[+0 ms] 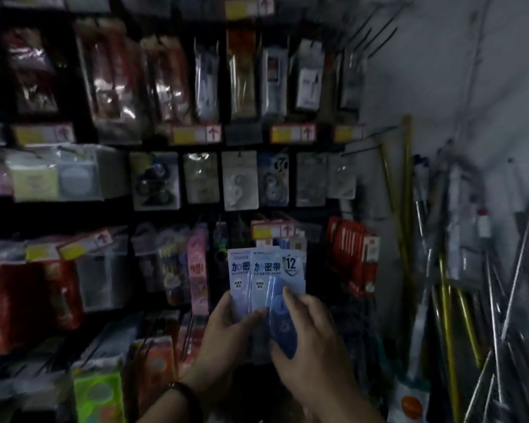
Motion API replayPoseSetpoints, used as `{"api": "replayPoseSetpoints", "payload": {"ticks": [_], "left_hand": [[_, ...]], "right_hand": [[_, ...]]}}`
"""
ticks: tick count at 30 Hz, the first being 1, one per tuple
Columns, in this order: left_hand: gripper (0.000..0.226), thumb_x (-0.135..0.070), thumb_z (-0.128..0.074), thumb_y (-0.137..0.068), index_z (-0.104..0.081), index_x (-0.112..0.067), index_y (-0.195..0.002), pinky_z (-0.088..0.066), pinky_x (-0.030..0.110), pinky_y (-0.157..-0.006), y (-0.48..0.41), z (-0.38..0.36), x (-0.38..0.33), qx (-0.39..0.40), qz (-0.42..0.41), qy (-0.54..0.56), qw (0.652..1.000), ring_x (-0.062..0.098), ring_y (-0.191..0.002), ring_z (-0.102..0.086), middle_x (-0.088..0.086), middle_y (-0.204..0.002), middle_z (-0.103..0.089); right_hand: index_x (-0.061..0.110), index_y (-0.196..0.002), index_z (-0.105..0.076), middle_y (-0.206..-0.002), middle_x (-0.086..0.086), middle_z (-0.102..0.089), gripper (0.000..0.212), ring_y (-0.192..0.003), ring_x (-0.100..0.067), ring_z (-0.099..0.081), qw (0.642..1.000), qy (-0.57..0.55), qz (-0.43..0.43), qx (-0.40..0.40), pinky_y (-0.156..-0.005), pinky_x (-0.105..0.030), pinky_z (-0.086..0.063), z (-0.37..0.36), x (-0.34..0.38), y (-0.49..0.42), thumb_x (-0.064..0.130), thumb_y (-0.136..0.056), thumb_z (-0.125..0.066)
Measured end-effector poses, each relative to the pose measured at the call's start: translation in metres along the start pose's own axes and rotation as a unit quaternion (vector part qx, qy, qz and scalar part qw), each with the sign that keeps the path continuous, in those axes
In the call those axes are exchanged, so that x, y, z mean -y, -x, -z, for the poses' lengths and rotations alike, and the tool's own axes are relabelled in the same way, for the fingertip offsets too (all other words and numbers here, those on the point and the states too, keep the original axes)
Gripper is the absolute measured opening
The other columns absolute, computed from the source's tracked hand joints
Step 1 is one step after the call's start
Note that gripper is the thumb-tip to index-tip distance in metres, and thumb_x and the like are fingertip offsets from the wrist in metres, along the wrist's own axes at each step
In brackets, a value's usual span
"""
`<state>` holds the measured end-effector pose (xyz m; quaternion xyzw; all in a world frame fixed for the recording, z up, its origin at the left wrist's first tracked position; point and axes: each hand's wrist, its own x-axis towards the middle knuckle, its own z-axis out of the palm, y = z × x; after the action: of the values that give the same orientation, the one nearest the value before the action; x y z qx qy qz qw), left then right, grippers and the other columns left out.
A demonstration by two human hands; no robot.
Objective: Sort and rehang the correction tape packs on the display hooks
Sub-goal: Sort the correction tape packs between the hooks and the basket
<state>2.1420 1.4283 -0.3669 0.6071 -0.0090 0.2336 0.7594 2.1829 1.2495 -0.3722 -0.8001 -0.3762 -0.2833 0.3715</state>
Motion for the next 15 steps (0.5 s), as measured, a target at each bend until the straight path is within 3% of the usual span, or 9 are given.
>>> {"api": "replayPoseSetpoints", "payload": {"ticks": [5, 9, 12, 15], "left_hand": [[0.031, -0.019, -0.075, -0.095, -0.069, -0.020, -0.126, -0.065, 0.055, -0.083, -0.048, -0.030, -0.051, 0.059, -0.015, 0.004, 0.998, 0.043, -0.110, -0.077, 0.017, -0.123, -0.078], [0.039, -0.035, -0.082, -0.085, -0.072, -0.027, -0.122, -0.062, 0.064, -0.092, -0.078, -0.039, -0.087, 0.047, -0.073, -0.039, 0.995, 0.037, -0.112, -0.077, 0.011, -0.123, -0.079], [0.038, -0.046, -0.088, -0.080, -0.077, -0.031, -0.113, -0.066, 0.052, -0.089, -0.100, -0.043, -0.104, 0.044, -0.109, -0.091, 0.989, 0.030, -0.107, -0.080, 0.008, -0.117, -0.082], [0.024, -0.026, -0.083, -0.091, -0.076, -0.022, -0.115, -0.067, 0.047, -0.084, -0.127, -0.047, -0.108, 0.033, -0.123, -0.125, 0.984, 0.027, -0.101, -0.081, 0.005, -0.110, -0.083]], "right_hand": [[0.039, -0.162, -0.031, -0.143, 0.032, -0.031, 0.091, -0.129, 0.005, -0.041, 0.998, 0.020, -0.003, -0.054, -0.102, -0.014, -0.041, 0.032, -0.018, -0.068, 0.064, -0.078, -0.054], [0.041, -0.161, -0.030, -0.138, 0.033, -0.028, 0.084, -0.117, 0.012, -0.034, 0.996, 0.056, -0.021, -0.071, -0.094, -0.011, -0.039, 0.064, -0.043, -0.114, 0.052, -0.088, -0.069], [0.044, -0.160, -0.029, -0.137, 0.028, -0.029, 0.080, -0.117, 0.004, -0.042, 0.991, 0.088, -0.049, -0.084, -0.092, -0.019, -0.047, 0.083, -0.063, -0.141, 0.049, -0.092, -0.070], [0.041, -0.160, -0.030, -0.141, 0.020, -0.033, 0.076, -0.118, -0.001, -0.044, 0.989, 0.102, -0.071, -0.081, -0.095, -0.023, -0.048, 0.095, -0.078, -0.165, 0.042, -0.095, -0.069]]}}
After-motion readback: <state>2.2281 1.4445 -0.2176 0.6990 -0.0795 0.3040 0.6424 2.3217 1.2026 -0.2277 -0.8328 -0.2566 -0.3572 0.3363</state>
